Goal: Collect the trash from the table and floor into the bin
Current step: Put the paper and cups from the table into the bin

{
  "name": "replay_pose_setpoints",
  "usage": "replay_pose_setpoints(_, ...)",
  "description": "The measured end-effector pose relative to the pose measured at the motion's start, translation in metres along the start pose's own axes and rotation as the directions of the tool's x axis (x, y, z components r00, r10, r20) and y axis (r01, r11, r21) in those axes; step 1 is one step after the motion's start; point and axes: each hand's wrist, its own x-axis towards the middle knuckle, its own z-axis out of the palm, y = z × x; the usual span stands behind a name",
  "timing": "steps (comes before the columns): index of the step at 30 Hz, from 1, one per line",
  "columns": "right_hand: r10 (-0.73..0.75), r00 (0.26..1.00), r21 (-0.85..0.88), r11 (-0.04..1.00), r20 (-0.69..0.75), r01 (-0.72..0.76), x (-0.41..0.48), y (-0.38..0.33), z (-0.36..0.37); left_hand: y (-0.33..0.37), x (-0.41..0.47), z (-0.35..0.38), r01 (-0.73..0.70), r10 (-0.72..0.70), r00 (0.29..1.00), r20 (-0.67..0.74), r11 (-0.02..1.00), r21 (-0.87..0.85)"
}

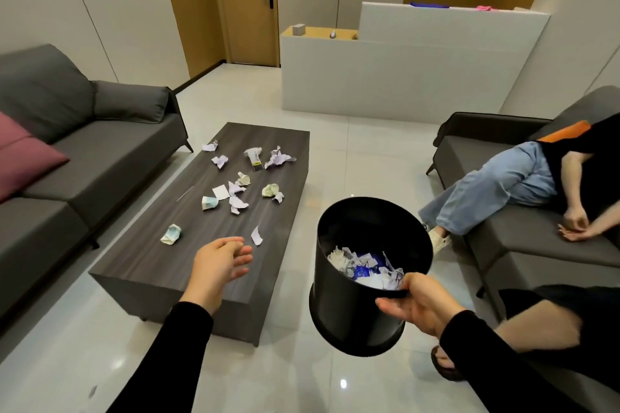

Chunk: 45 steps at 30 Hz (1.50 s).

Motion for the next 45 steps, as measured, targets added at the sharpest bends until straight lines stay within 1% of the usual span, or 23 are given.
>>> replay_pose_setpoints(4,0.031,0.998,-0.045,0.999,0.056,-0.028,0.062,-0.044,0.018,0.027,0.056,0.029,0.007,-0.015,0.997,-0.072,0.993,-0.115)
replay_pose_setpoints(6,0.039,0.996,-0.048,0.998,0.075,-0.036,0.092,-0.064,0.029,0.051,0.088,0.047,-0.025,-0.041,0.983,-0.180,0.938,-0.347)
replay_pose_setpoints(7,0.044,0.995,-0.053,0.998,0.087,-0.039,0.109,-0.074,0.036,0.066,0.109,0.058,-0.060,-0.097,0.959,-0.266,0.848,-0.527)
replay_pose_setpoints(8,0.048,0.994,-0.064,0.997,0.101,-0.042,0.127,-0.086,0.042,0.083,0.132,0.072,-0.114,-0.181,0.925,-0.335,0.709,-0.696)
replay_pose_setpoints(9,0.052,0.992,-0.072,0.996,0.115,-0.044,0.146,-0.097,0.048,0.101,0.155,0.088,-0.183,-0.247,0.894,-0.373,0.560,-0.808)
replay_pose_setpoints(10,0.059,0.990,-0.076,0.996,0.126,-0.049,0.162,-0.105,0.052,0.122,0.171,0.105,-0.242,-0.274,0.879,-0.391,0.450,-0.860)
replay_pose_setpoints(11,0.074,0.986,-0.093,0.994,0.146,-0.061,0.180,-0.116,0.057,0.142,0.187,0.124,-0.289,-0.257,0.874,-0.412,0.406,-0.867)
replay_pose_setpoints(12,0.097,0.981,-0.118,0.990,0.167,-0.078,0.198,-0.127,0.060,0.160,0.203,0.143,-0.320,-0.212,0.870,-0.445,0.444,-0.837)
replay_pose_setpoints(13,0.124,0.976,-0.145,0.984,0.179,-0.098,0.214,-0.138,0.061,0.174,0.219,0.159,-0.350,-0.128,0.860,-0.494,0.557,-0.753)
replay_pose_setpoints(14,0.149,0.971,-0.167,0.979,0.188,-0.118,0.229,-0.149,0.063,0.184,0.235,0.172,-0.374,0.003,0.851,-0.526,0.706,-0.602)
replay_pose_setpoints(15,0.168,0.967,-0.181,0.974,0.191,-0.133,0.241,-0.158,0.065,0.189,0.245,0.181,-0.387,0.160,0.848,-0.505,0.838,-0.385)
replay_pose_setpoints(16,0.188,0.962,-0.205,0.968,0.196,-0.147,0.256,-0.169,0.068,0.187,0.257,0.187,-0.392,0.300,0.852,-0.429,0.909,-0.143)
replay_pose_setpoints(17,0.210,0.957,-0.228,0.960,0.200,-0.163,0.270,-0.179,0.070,0.177,0.270,0.188,-0.380,0.388,0.863,-0.323,0.921,0.088)
replay_pose_setpoints(18,0.232,0.952,-0.252,0.951,0.198,-0.179,0.284,-0.188,0.072,0.163,0.281,0.186,-0.354,0.419,0.878,-0.232,0.894,0.274)
replay_pose_setpoints(19,0.253,0.948,-0.275,0.941,0.195,-0.195,0.298,-0.197,0.074,0.146,0.291,0.182,-0.315,0.410,0.895,-0.177,0.860,0.402)
replay_pose_setpoints(21,0.285,0.940,-0.310,0.925,0.188,-0.219,0.323,-0.210,0.080,0.106,0.307,0.167,-0.197,0.326,0.935,-0.140,0.806,0.558)
replay_pose_setpoints(22,0.300,0.936,-0.320,0.919,0.186,-0.231,0.337,-0.216,0.084,0.086,0.317,0.162,-0.128,0.265,0.953,-0.146,0.792,0.597)
replay_pose_setpoints(24,0.325,0.931,-0.334,0.907,0.165,-0.257,0.366,-0.225,0.093,0.052,0.336,0.154,-0.017,0.153,0.969,-0.195,0.827,0.562)
replay_pose_setpoints(27,0.361,0.923,-0.372,0.882,0.132,-0.291,0.407,-0.232,0.109,0.016,0.367,0.147,0.107,0.021,0.943,-0.334,0.927,0.360)
replay_pose_setpoints(29,0.385,0.917,-0.386,0.866,0.108,-0.318,0.439,-0.230,0.123,-0.005,0.394,0.143,0.158,-0.039,0.918,-0.395,0.949,0.273)
replay_pose_setpoints(31,0.407,0.910,-0.380,0.856,0.074,-0.352,0.466,-0.226,0.136,-0.023,0.421,0.144,0.187,-0.079,0.910,-0.406,0.954,0.235)
replay_pose_setpoints(36,0.466,0.885,-0.341,0.835,0.021,-0.431,0.545,-0.202,0.152,-0.066,0.489,0.154,0.214,-0.125,0.920,-0.371,0.955,0.207)
replay_pose_setpoints(45,0.531,0.848,-0.369,0.791,0.015,-0.489,0.675,-0.145,0.155,-0.109,0.611,0.181,0.162,-0.104,0.872,-0.478,0.983,0.082)
